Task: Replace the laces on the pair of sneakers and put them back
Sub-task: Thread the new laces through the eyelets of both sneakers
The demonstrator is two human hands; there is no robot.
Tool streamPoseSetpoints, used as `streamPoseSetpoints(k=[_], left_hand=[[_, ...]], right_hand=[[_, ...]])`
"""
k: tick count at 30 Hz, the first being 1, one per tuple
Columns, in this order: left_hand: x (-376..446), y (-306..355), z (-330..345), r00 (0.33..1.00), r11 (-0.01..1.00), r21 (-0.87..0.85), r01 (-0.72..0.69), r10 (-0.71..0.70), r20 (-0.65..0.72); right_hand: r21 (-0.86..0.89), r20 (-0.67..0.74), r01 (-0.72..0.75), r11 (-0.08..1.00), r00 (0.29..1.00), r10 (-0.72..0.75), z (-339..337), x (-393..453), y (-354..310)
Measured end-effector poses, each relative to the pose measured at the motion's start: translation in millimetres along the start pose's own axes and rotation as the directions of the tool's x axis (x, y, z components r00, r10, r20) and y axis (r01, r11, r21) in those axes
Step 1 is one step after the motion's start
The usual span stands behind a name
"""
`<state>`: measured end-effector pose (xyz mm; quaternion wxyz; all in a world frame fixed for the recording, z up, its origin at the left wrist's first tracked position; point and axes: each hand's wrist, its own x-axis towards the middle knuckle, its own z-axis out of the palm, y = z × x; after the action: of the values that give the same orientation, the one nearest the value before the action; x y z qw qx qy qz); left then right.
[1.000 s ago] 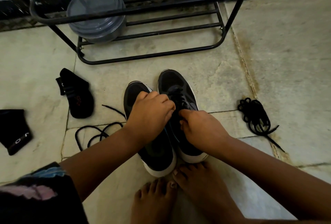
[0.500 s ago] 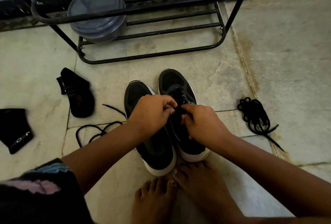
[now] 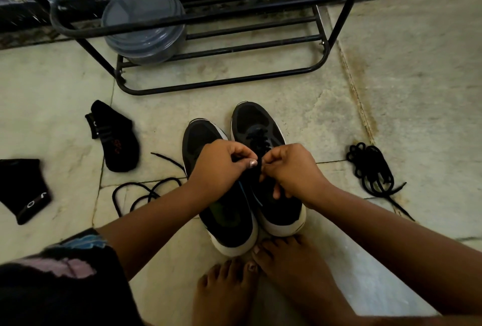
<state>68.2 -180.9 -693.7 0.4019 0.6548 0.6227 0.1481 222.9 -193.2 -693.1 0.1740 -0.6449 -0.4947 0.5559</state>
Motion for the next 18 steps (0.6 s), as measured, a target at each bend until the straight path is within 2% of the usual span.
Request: streamPoseSetpoints(k=[2, 5, 7, 9, 11, 15, 18], left_hand=[[-0.2, -1.1, -1.5, 1.000, 1.000, 0.021, -0.019, 0.019, 0.017], [-0.8, -3.3, -0.3, 0.995, 0.947, 0.309, -0.089, 0.101, -0.025], [-1.9, -0.2, -0.2, 0.988, 0.898, 0.434, -0.078, 0.129, -0.089], [0.0, 1.8, -0.9, 0.988, 0.879, 0.473, -0.059, 0.118, -0.096], [3.7, -0.6, -1.9, 0.996, 0.885, 0.464, -0.041, 0.071, -0.048], [6.8, -11.6, -4.6, 0.998, 0.860, 0.506, -0.065, 0.052, 0.040], [6.9, -10.8, -5.6, 0.997, 0.859, 0.508, -0.060, 0.028, 0.070]], right_hand=[[0.028, 0.007, 0.002, 1.000, 1.000, -0.002, -0.9, 1.0, 0.7], [0.001, 0.039, -0.001, 1.000, 0.999, 0.001, -2.2, 1.6, 0.7], [-0.041, 0.084, 0.001, 0.999, 0.996, 0.003, -3.2, 4.2, 1.6], [-0.105, 0.123, 0.019, 0.994, 0.992, -0.006, -6.7, 4.7, 1.8], [-0.144, 0.162, 0.033, 0.989, 0.987, -0.010, -10.7, 1.9, 2.0], [0.015, 0.292, 0.021, 1.000, 0.956, -0.024, -26.3, -11.1, 4.1], [0.008, 0.450, 0.100, 0.995, 0.888, -0.092, -33.8, -28.2, 0.0]])
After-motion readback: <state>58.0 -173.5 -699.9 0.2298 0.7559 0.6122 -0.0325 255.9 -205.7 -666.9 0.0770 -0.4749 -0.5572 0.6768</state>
